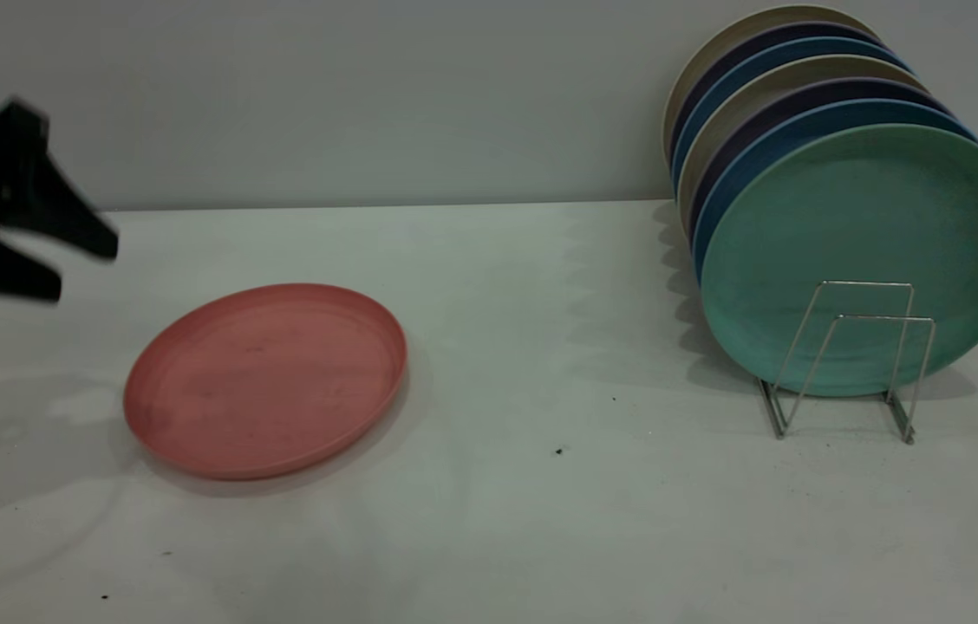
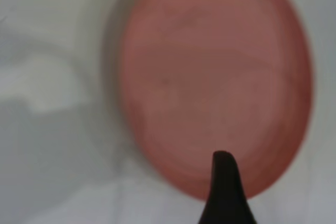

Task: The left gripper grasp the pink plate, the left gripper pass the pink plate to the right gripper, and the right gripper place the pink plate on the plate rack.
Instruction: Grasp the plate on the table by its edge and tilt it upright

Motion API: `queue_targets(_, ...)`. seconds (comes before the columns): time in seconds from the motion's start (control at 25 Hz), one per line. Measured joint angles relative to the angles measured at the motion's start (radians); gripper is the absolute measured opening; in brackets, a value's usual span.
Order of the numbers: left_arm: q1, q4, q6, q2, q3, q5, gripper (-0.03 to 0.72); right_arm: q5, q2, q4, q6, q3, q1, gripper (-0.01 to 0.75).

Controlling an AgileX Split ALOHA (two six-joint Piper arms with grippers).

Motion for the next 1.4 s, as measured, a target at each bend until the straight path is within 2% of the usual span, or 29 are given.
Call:
queue_targets(0.32,0.008,-0.056,0.036,0.170,-0.001,-0.041,0.553,-0.002,0.000,0.005,0.000,0.000,0.000,0.460)
queue_targets(0.64,0.007,-0.292,0.172,0.307,-0.008,-0.064,0.553,-0.003,0.000,0.005,0.000,0.000,0.000,0.460)
queue_targets(0.84,0.007,-0.438,0.282,0.355,-0.009,-0.067,0.516,-0.003,0.000,0.005,0.000,0.000,0.000,0.460)
queue_targets(0.96,0.007,-0.501,0.331,0.382,-0.010,-0.046,0.448,-0.003,0.000,0.005,0.000,0.000,0.000,0.460)
queue_targets(1.08,0.006,-0.520,0.344,0.399,-0.010,-0.032,0.329,-0.003,0.000,0.008,0.000,0.000,0.000,0.460)
queue_targets(1.24,-0.001,-0.520,0.348,0.407,-0.010,-0.044,0.077,-0.007,0.001,0.044,-0.001,0.000,0.000,0.460)
queue_targets(1.32,-0.003,-0.519,0.356,0.406,-0.010,-0.051,0.027,-0.012,0.014,0.078,-0.005,0.000,0.000,0.460)
queue_targets(1.4,-0.004,-0.504,0.382,0.391,-0.010,-0.072,0.017,-0.038,0.048,0.106,-0.015,0.003,0.000,0.460)
